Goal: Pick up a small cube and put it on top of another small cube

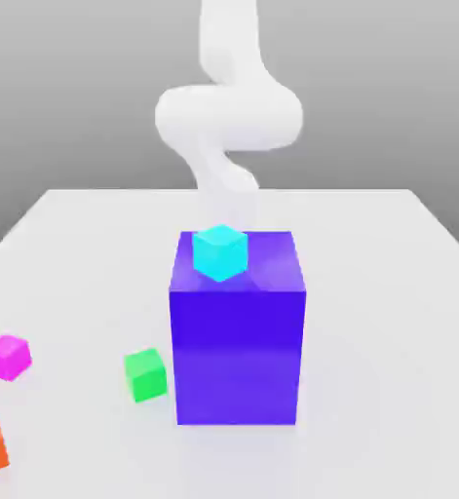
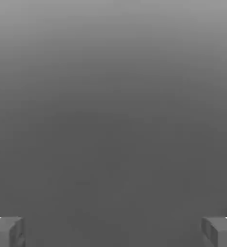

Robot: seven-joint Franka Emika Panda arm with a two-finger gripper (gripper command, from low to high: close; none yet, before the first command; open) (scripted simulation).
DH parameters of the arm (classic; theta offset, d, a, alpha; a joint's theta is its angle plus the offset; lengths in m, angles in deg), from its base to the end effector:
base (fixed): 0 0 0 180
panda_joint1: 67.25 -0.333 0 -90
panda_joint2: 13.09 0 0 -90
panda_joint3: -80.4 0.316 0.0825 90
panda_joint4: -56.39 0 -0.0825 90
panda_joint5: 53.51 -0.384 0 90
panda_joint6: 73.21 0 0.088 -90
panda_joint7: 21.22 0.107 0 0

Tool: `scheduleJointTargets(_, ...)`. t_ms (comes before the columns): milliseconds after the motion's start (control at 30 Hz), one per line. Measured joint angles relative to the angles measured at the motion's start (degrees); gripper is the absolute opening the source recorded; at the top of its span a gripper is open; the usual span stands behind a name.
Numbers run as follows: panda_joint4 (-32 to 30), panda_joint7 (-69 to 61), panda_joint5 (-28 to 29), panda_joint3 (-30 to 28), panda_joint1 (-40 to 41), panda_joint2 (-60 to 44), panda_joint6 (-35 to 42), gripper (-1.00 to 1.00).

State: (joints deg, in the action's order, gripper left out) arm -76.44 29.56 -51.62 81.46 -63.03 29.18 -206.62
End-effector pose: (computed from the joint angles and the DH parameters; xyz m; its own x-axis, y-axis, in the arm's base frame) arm 0.3702 -0.0184 0.6824 0.4178 -0.7807 0.4647 -0.6061 -0.6206 -0.4976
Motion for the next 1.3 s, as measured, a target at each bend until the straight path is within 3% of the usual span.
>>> scheduleJointTargets(400, -4.99, 23.79, 9.06, 1.94, 18.26, -17.54, -7.53, 0.00)
scheduleJointTargets(800, -9.97, 44.06, 13.57, -3.03, 30.50, -34.48, -15.25, 0.00)
scheduleJointTargets(1033, -13.21, 50.86, 9.16, -6.23, 37.57, -43.69, -20.61, 0.00)
scheduleJointTargets(1300, -15.98, 51.01, -4.35, -5.63, 43.53, -53.93, -27.41, 0.00)
